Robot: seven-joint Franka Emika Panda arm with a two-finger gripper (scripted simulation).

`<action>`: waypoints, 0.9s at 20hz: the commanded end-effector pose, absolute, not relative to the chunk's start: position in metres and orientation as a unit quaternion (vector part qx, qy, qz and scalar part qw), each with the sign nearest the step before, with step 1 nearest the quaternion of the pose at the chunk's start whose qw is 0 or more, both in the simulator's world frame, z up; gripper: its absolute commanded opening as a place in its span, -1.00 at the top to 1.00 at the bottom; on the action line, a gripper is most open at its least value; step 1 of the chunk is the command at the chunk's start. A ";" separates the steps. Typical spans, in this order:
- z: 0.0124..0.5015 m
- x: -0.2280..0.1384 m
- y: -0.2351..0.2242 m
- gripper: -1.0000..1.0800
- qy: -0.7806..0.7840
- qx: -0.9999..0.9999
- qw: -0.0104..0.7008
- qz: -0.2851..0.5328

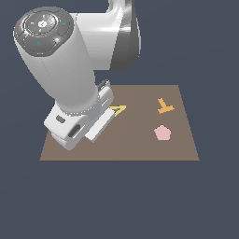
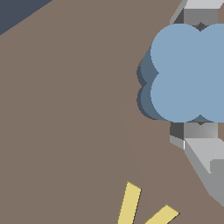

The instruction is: Insert a designated object into the corresponding slot on a board.

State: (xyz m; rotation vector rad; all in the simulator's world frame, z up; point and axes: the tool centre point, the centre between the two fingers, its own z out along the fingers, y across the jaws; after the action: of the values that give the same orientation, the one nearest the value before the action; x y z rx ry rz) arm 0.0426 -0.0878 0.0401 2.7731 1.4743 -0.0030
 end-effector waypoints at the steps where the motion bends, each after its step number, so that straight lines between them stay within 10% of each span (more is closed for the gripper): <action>1: 0.040 0.042 -0.088 1.00 0.472 0.882 0.001 -0.001; 11: 0.030 0.042 -0.088 1.00 0.470 0.882 0.001 -0.001; 12: 0.030 0.042 -0.088 -0.92 0.470 0.882 0.001 -0.001; 18: 0.030 0.042 -0.088 -0.92 0.470 0.882 0.001 -0.001</action>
State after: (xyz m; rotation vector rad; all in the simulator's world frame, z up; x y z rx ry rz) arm 0.0424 -0.0882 0.0301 2.7714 1.4772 -0.0028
